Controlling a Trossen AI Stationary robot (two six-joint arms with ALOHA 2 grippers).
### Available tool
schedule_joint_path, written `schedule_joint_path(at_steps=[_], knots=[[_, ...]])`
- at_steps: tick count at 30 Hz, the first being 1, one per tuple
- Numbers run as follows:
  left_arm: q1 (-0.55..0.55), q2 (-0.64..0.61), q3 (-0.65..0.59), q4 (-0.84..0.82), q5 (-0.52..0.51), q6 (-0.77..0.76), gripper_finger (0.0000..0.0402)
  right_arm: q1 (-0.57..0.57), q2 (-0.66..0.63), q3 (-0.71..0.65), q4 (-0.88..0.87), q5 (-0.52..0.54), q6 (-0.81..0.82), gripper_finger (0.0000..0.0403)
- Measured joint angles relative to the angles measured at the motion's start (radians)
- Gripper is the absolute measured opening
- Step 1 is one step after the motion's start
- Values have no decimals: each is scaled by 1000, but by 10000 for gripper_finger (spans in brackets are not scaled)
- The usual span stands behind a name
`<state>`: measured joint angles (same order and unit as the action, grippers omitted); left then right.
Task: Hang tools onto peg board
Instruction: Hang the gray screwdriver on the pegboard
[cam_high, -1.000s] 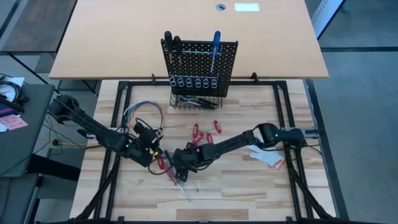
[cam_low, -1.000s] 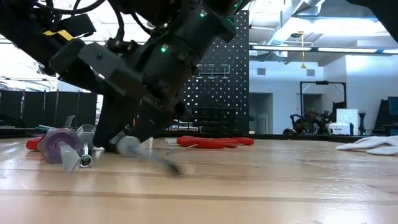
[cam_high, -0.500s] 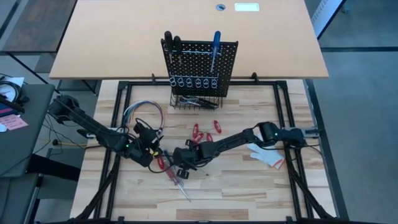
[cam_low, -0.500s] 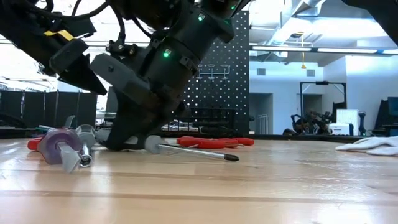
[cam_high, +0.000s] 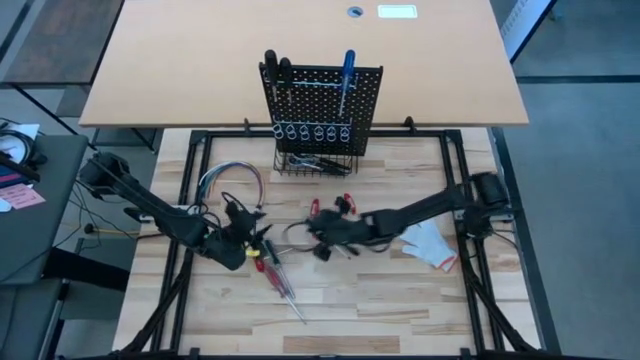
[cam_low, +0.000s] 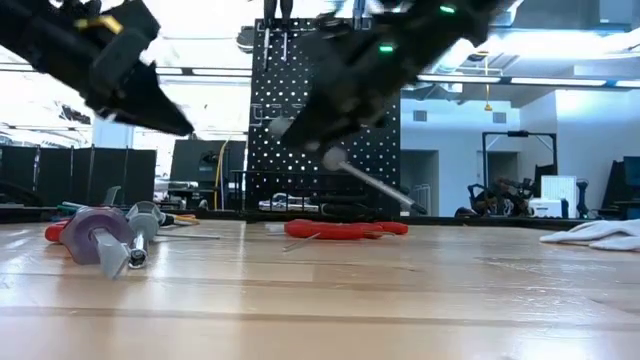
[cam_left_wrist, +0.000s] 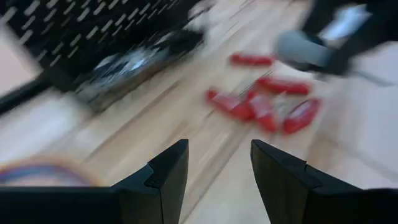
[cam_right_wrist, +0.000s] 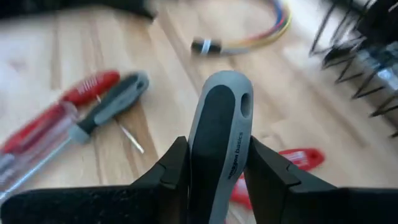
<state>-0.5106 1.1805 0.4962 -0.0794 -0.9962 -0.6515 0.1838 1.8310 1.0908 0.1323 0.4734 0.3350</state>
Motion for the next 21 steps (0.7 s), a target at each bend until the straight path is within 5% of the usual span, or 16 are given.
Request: schedule_joint_path(at_steps=[9,16,21], knots=[[71,240,-28,720,153,439,168,37,-256,-400,740,-1,-246,113],[173,516,7,1297,420,562,168,108,-335,-443,1061,-35,-481,113],[232,681,144,1428,577,583,168,142,-337,-443,1149,-54,-578,113]])
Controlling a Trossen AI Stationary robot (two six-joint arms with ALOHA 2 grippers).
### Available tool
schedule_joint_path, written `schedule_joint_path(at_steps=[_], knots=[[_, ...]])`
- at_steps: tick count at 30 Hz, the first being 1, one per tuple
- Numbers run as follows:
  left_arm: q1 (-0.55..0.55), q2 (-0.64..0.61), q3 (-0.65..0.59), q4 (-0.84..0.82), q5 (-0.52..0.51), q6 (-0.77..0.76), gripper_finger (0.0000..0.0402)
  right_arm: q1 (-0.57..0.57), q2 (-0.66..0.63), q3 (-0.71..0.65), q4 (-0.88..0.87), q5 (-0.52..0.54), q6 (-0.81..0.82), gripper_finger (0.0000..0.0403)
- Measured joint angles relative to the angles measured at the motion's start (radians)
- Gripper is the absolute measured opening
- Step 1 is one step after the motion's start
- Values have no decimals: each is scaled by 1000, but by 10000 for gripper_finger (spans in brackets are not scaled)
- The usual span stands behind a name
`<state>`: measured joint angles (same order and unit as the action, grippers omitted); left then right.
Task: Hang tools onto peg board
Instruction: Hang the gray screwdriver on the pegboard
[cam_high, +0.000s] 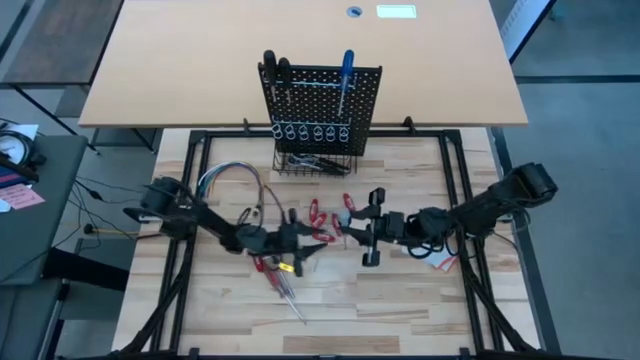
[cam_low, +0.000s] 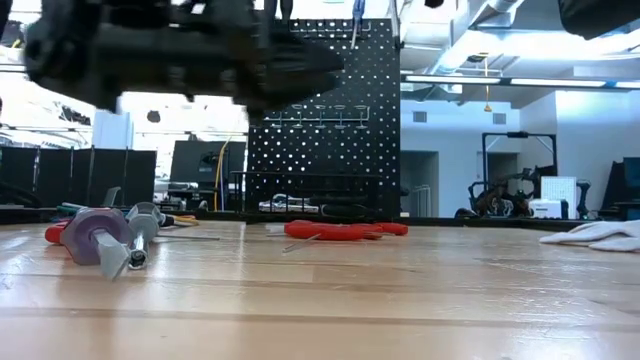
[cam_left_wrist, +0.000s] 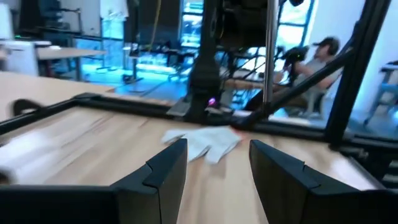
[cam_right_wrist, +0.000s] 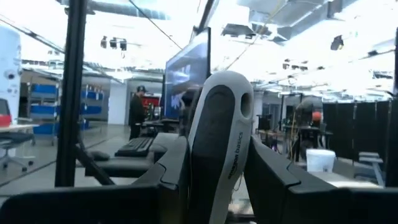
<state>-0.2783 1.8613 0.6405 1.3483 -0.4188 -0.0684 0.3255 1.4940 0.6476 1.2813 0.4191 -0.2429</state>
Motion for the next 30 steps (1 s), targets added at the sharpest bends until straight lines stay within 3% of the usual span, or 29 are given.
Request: schedule_joint_path(at_steps=[5,14,30], knots=[[35,71,156,-67,97,-43,168,15,1,0,1,-3,-39,113],[40,70,285,-233,133,-5,163,37,0,2,24,-4,-78,113],[-5,68,287,-336,131,10,159,85,-3,2,37,61,-192,113]])
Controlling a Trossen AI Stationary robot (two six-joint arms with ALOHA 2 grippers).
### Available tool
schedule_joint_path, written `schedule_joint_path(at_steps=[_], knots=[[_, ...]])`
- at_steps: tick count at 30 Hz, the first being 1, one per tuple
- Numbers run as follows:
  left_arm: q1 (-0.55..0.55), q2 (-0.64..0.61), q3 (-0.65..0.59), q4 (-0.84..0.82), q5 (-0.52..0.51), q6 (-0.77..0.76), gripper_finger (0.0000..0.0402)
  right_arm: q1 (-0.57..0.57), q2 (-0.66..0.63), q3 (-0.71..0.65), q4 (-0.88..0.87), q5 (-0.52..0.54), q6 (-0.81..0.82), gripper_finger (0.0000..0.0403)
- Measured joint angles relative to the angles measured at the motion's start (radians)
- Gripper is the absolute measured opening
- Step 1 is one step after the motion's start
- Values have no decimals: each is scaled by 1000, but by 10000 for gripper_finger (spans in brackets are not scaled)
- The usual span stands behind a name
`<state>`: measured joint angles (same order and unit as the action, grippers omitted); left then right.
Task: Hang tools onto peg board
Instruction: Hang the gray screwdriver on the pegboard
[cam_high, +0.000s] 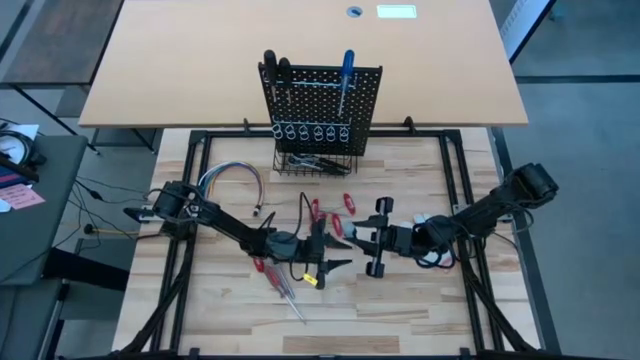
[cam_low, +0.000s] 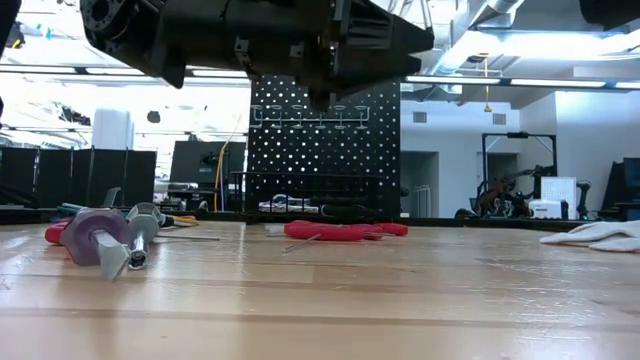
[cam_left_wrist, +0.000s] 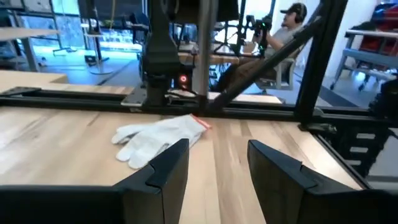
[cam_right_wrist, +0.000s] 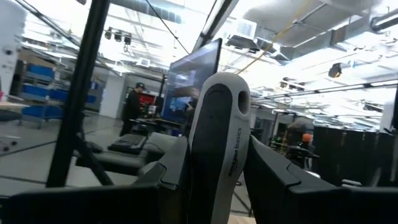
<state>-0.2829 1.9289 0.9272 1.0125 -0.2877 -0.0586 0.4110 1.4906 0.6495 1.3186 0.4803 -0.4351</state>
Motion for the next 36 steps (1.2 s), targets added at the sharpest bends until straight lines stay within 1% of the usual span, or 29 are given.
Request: schedule_joint_path(at_steps=[3,5,8,11,18,23,26,29,32,35,36], knots=[[-3,0,0,40,-62,-15,159,8,0,0,3,0,5,113],[-2,0,0,61,-82,-18,159,8,0,0,12,0,5,113],[3,0,7,84,-84,-3,159,8,0,0,23,0,7,113],[5,0,41,86,-83,39,159,4,0,0,23,-1,8,113],[5,0,107,23,-83,70,153,-1,0,0,25,-2,8,113],[-5,0,108,2,-87,70,122,15,0,0,31,-2,-7,113],[-13,1,108,0,-129,82,98,22,-1,0,31,16,-21,113],[-13,1,108,1,-134,96,64,22,-1,0,31,16,-34,113],[-13,1,108,0,-134,100,18,21,-1,0,31,19,-37,113],[-18,1,108,1,-139,120,11,21,-1,0,30,21,-38,114],[-22,1,108,-4,-153,126,11,21,-1,0,29,28,-38,122]])
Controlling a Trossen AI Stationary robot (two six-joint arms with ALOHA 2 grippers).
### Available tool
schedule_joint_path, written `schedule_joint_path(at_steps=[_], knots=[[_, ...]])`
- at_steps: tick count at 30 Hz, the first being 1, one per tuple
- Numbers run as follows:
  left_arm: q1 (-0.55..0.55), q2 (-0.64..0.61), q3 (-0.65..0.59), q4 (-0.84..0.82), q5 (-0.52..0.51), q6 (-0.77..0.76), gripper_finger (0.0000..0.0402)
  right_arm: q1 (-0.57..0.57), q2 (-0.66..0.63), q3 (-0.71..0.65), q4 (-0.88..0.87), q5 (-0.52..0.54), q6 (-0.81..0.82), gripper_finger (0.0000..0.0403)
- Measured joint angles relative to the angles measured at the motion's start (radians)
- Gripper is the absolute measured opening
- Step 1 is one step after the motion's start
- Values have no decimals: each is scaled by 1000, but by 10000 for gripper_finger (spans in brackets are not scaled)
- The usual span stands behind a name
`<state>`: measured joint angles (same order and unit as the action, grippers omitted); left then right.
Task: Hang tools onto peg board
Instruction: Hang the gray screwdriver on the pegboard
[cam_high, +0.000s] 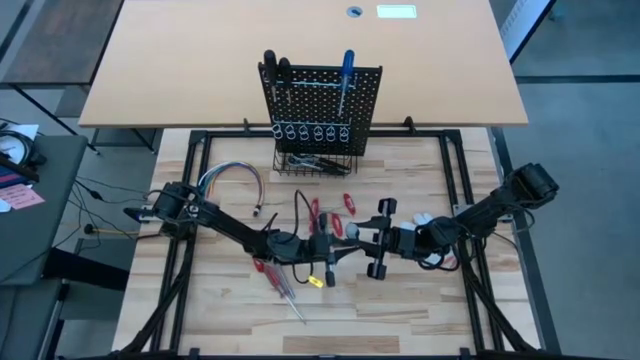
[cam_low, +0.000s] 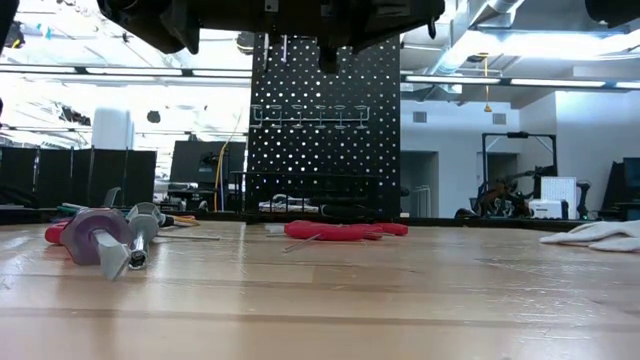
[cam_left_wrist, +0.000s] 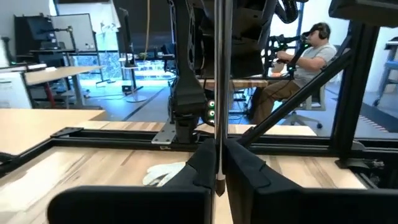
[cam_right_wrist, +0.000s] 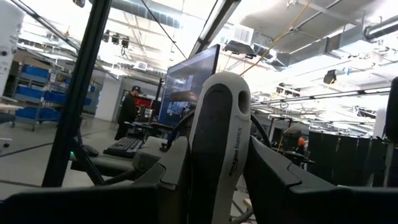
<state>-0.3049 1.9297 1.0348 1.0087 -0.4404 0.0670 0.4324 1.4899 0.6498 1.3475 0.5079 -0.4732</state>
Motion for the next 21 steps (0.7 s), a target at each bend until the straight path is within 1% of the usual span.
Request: schedule_joint_path(at_steps=[3,6,9,14,17,19,21], knots=[[-2,-5,0,-33,-30,5,6,1,0,0,-10,47,1,172],[0,-32,-2,-114,-65,-7,5,3,0,0,-6,101,1,225],[7,-77,-3,-219,-136,-5,3,16,-22,0,-10,181,-31,255],[37,-175,-13,-344,-218,23,2,71,-87,1,-5,290,-122,262],[76,-251,-32,-390,-229,22,1,118,-121,1,-16,335,-160,263],[106,-308,-41,-415,-232,25,1,148,-137,2,-50,353,-160,263],[145,-369,-42,-476,-236,33,1,176,-141,2,-90,380,-143,264]])
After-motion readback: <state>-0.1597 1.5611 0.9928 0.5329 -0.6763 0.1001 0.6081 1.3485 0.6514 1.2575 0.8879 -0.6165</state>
